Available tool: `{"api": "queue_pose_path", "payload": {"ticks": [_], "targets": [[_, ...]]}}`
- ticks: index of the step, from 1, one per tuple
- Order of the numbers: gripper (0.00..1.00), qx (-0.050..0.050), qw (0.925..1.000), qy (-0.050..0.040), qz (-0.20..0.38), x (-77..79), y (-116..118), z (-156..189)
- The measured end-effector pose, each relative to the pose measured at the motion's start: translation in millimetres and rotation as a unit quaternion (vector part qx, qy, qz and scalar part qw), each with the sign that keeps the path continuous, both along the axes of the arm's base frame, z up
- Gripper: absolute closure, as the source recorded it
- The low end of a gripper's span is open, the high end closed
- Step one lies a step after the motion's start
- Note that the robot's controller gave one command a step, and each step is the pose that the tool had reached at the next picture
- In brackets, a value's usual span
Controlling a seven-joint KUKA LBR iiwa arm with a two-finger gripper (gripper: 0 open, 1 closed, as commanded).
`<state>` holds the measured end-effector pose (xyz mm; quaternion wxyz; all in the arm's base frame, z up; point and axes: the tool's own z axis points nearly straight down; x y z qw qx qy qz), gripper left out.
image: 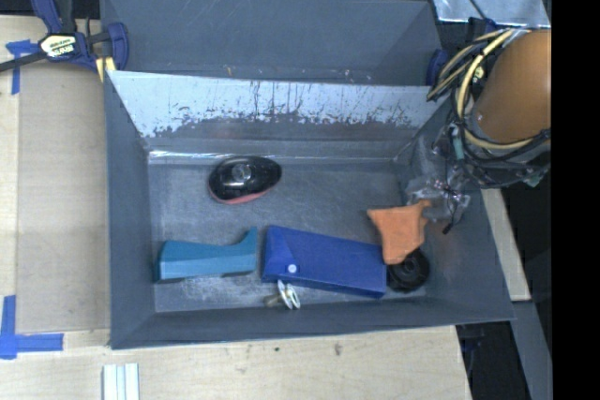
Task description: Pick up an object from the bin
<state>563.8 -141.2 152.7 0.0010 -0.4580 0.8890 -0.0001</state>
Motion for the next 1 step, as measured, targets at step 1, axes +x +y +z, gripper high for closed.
{"api": "queue_pose_path", "payload": {"ticks": [1], "targets": [[1.0,0.001,0.9999,0.0021,0.015,-14.8,10.3,52.9]]}}
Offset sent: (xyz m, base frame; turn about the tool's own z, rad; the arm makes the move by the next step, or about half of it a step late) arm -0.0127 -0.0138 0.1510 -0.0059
